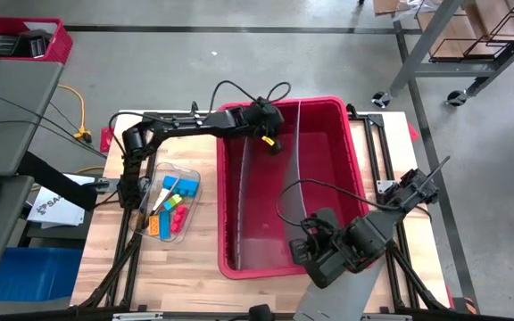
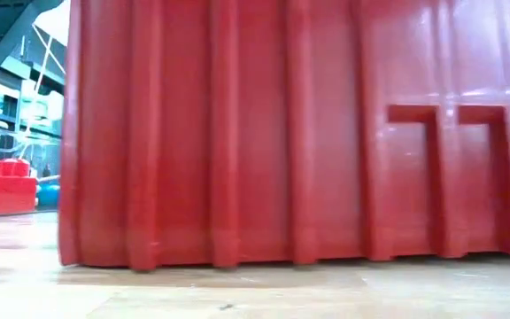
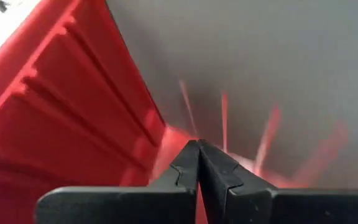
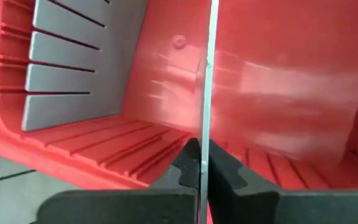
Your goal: Sort Items/Unsort Items
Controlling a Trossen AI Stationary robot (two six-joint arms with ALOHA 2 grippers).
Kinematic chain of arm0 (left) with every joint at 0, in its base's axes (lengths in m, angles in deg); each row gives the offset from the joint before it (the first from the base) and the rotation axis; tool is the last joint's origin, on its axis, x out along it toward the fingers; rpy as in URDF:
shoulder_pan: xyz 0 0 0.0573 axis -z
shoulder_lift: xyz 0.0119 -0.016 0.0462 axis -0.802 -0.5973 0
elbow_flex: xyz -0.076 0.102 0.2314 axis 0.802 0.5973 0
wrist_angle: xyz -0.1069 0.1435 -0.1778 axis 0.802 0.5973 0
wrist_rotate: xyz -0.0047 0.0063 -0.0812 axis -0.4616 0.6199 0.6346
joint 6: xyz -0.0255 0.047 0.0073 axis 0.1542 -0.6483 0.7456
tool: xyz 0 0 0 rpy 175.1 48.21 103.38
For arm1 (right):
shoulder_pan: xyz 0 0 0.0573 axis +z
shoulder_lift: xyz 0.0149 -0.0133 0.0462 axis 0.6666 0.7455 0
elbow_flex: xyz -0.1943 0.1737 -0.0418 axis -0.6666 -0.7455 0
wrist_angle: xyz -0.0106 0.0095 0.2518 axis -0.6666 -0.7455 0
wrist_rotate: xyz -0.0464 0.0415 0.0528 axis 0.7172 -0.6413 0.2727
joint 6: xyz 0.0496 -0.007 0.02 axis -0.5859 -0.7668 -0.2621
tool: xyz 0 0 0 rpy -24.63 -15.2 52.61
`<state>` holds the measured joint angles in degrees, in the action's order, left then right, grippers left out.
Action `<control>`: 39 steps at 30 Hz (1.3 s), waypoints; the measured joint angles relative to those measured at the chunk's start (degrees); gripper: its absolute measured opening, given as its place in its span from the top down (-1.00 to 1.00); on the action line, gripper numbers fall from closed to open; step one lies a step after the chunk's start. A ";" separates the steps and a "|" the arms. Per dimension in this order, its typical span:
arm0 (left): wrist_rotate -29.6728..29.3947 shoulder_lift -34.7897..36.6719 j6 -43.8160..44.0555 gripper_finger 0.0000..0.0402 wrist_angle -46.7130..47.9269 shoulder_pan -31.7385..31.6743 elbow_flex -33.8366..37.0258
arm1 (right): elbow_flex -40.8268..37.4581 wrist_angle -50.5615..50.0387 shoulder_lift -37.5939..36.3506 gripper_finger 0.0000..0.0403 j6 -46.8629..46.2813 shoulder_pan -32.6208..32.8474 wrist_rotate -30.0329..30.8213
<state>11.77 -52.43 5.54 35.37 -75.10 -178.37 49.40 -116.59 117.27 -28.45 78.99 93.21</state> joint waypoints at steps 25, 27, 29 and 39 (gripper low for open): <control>4.66 24.79 0.01 1.00 -9.23 15.07 19.27 | 0.22 0.24 -0.65 1.00 1.07 -2.81 -2.08; 4.72 28.01 -1.36 1.00 -3.83 15.12 17.64 | 0.22 0.24 -0.65 1.00 1.02 -2.78 -2.07; 4.45 31.98 -1.36 1.00 4.84 15.12 17.44 | 0.22 0.23 -0.65 1.00 1.17 -2.78 -2.03; 5.43 51.81 15.87 1.00 50.38 16.63 17.50 | 0.22 0.22 -0.65 1.00 1.10 -2.78 -2.00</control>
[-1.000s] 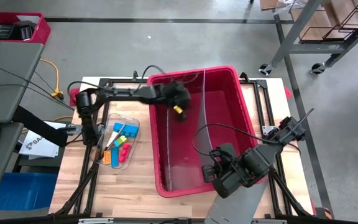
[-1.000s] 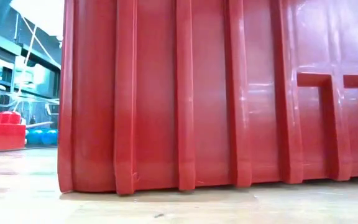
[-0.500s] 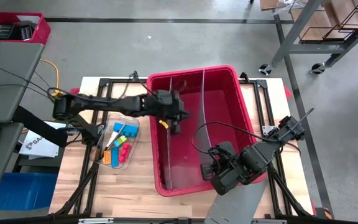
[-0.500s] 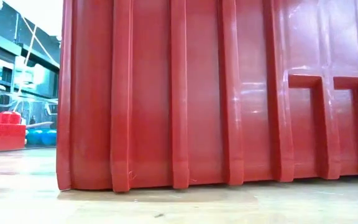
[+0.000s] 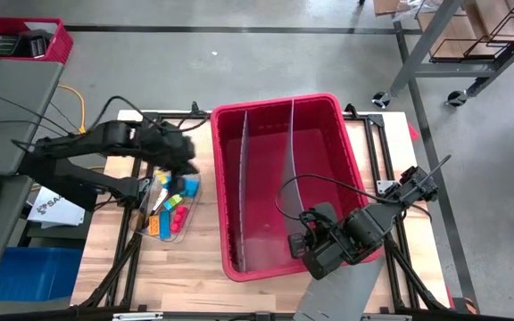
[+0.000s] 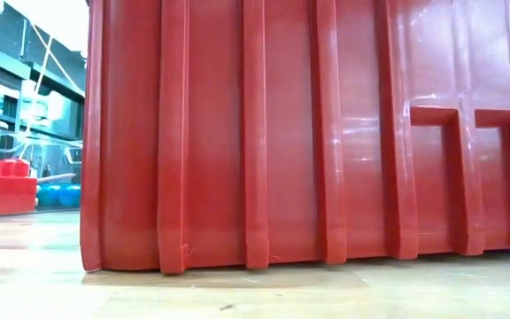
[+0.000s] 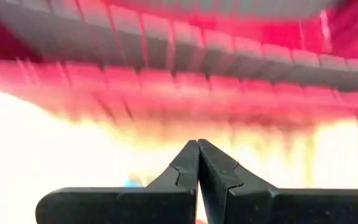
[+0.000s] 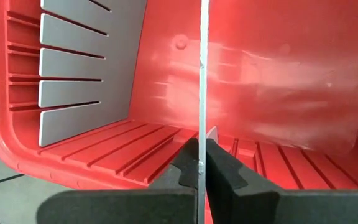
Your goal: Sort Items/Unsort Items
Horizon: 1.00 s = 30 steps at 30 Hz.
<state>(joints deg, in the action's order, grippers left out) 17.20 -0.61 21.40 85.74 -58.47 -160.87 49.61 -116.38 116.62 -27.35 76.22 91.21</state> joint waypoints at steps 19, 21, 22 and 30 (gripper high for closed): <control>6.72 -5.47 12.87 1.00 -29.36 8.26 20.10 | 0.00 0.04 0.00 1.00 1.59 -0.26 0.08; 6.85 -6.53 12.88 1.00 -32.02 8.30 20.69 | 0.01 0.03 0.00 1.00 2.27 -0.50 0.10; 6.69 -7.05 12.65 1.00 -32.61 8.28 20.75 | 0.01 0.04 0.00 1.00 2.53 -0.67 0.12; 6.61 -10.90 9.34 1.00 -37.64 6.43 20.79 | 0.02 -0.67 -0.11 1.00 6.76 -1.92 -1.69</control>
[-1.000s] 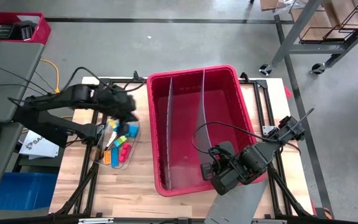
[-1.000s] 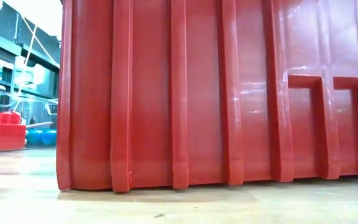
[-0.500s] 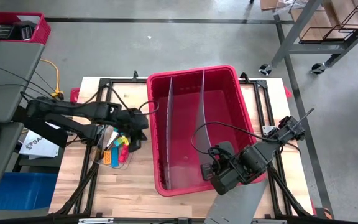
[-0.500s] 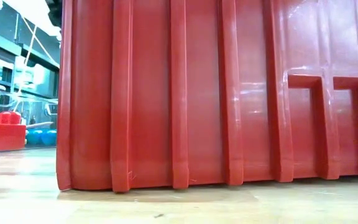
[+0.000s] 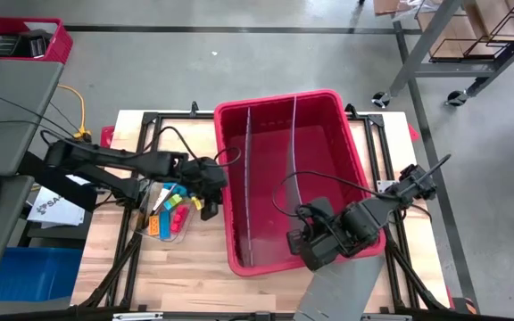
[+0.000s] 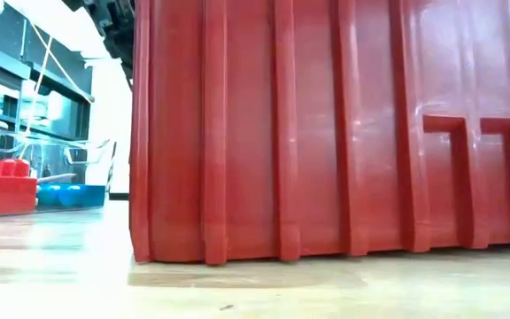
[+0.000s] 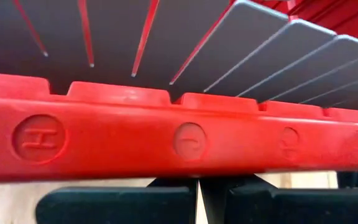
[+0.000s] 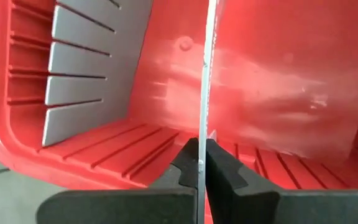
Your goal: Sort Items/Unsort Items
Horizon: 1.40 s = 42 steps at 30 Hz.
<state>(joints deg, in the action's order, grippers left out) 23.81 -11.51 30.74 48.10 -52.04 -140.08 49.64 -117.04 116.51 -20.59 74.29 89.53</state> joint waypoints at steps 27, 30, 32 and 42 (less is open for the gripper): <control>0.26 11.41 -10.22 1.00 20.45 -3.88 -15.38 | 0.00 0.91 -0.50 1.00 5.97 -1.36 0.27; -0.01 6.61 -13.60 1.00 20.78 -3.85 -17.78 | 0.00 0.84 -0.60 1.00 6.02 -1.36 0.42; -0.15 2.38 -15.48 1.00 19.81 -3.79 -19.31 | 0.00 0.81 -0.69 1.00 6.03 -1.36 0.52; -0.23 -9.94 -20.26 1.00 25.27 -0.07 -25.01 | 0.00 0.82 -3.53 1.00 8.26 -1.33 1.92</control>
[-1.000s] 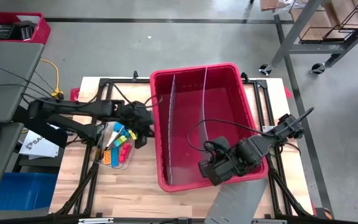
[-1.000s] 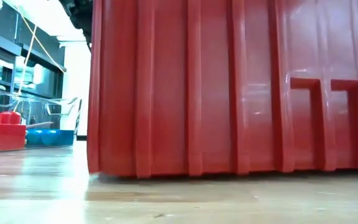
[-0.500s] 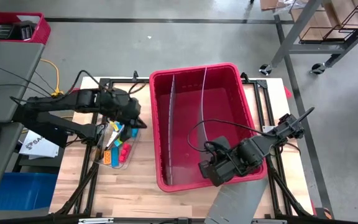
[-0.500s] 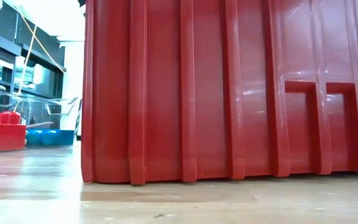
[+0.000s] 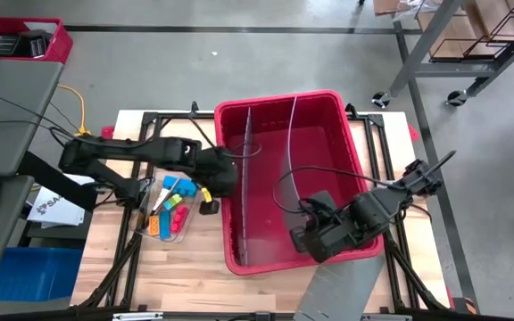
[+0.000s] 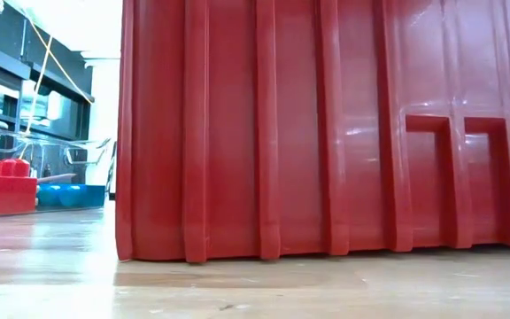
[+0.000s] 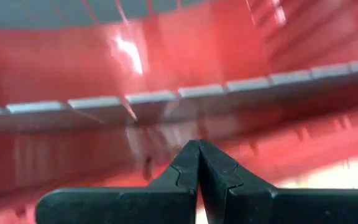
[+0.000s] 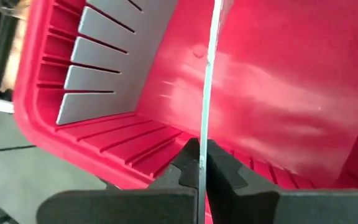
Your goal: Sort Items/Unsort Items
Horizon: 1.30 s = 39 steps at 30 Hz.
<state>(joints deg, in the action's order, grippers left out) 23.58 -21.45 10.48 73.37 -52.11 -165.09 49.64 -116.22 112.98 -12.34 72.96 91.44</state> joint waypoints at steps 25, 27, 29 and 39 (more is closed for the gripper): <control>-1.43 0.27 -11.56 1.00 5.58 -0.11 1.56 | -3.45 -0.04 -1.78 1.00 17.03 -5.15 10.20; -1.43 0.27 -11.68 1.00 5.85 -0.11 1.61 | -3.45 0.00 -1.78 1.00 18.13 -6.13 11.49; -1.35 0.20 -11.54 1.00 5.98 -0.07 1.67 | -3.45 0.04 -1.76 1.00 19.72 -7.23 12.07; -3.28 0.16 -9.85 1.00 6.81 -0.01 1.78 | -3.49 -0.15 -1.70 1.00 14.47 -6.27 11.54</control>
<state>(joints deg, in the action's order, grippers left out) 20.31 -21.29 0.63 80.18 -52.12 -163.31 46.15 -116.37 111.29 2.13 66.69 102.99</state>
